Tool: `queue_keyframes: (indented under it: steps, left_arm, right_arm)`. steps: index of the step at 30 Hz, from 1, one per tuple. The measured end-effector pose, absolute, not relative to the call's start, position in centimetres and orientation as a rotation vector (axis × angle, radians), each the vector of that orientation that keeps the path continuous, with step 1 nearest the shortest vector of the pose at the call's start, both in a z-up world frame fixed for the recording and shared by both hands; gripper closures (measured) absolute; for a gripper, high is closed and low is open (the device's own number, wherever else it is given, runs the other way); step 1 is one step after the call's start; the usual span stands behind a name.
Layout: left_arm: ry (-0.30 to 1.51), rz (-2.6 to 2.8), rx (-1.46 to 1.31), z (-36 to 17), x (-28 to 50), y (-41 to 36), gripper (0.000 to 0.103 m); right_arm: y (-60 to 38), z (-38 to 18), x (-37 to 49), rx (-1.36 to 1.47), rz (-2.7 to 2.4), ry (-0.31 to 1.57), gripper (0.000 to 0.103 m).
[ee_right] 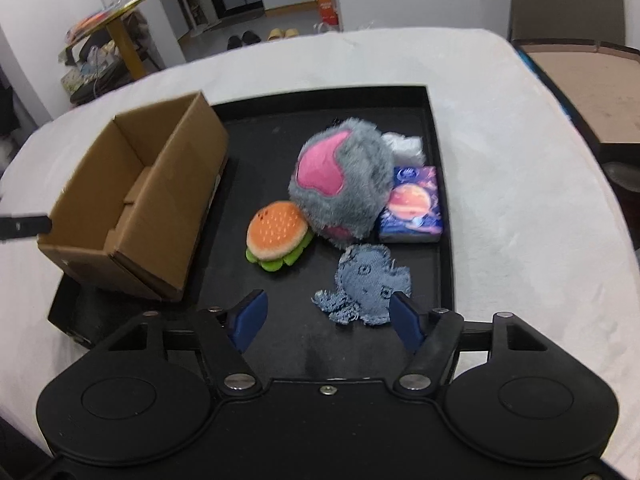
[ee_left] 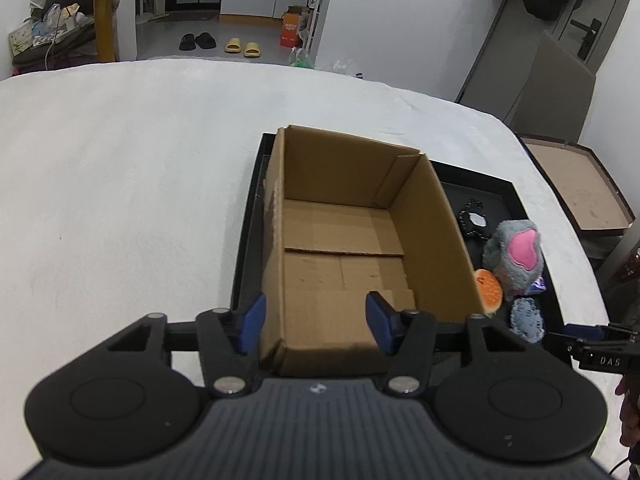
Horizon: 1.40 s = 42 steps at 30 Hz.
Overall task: Organize soft objects
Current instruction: 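Reach the right gripper down to the blue plush and close on it, then lift the blue plush with the right gripper and carry it over the box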
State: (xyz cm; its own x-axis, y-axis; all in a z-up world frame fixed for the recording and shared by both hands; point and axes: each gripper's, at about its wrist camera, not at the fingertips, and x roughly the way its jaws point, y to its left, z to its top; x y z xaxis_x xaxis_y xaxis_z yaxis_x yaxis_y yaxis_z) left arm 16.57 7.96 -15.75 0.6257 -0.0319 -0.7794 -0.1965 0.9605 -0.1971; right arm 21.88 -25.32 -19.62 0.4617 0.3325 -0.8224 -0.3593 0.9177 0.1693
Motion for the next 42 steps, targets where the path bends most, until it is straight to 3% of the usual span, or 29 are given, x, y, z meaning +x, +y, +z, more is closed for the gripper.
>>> queue_keyframes:
  steps: [7, 12, 17, 22, 27, 30, 32, 34, 42]
  left_arm:
    - [0.921, 0.114, -0.277, -16.9, 18.2, 9.0, 0.062]
    - [0.937, 0.103, -0.273, -17.7, 19.3, 9.1, 0.064]
    - [0.950, 0.114, -0.263, -18.5, 20.3, 9.3, 0.072]
    - [0.965, 0.136, -0.251, -19.2, 21.0, 9.7, 0.090]
    - [0.977, 0.143, -0.249, -19.5, 21.1, 10.2, 0.090]
    - [0.976, 0.135, -0.250, -19.6, 21.0, 10.3, 0.091]
    - [0.976, 0.134, -0.256, -19.6, 20.8, 10.5, 0.091]
    - [0.976, 0.129, -0.256, -19.5, 20.7, 10.5, 0.091]
    - [0.983, 0.126, -0.265, -19.6, 20.0, 10.2, 0.090]
  right_arm:
    - [-25.8, -21.1, 23.3, -0.040, 0.403, 1.009, 0.048]
    - [-26.4, -22.1, 24.2, -0.036, 0.379, 1.018, 0.057]
    - [-26.6, -22.8, 25.2, -0.066, 0.363, 1.033, 0.057]
    - [-26.4, -23.3, 26.0, -0.081, 0.357, 1.039, 0.056]
    - [-26.1, -24.4, 26.6, -0.082, 0.339, 1.070, 0.045]
    - [-25.6, -25.0, 26.6, -0.107, 0.343, 1.076, 0.045]
    - [-25.5, -25.0, 26.4, -0.114, 0.345, 1.068, 0.048]
    - [-25.5, -24.8, 26.2, -0.098, 0.357, 1.067, 0.062]
    - [-25.2, -23.4, 25.2, -0.076, 0.376, 1.047, 0.080]
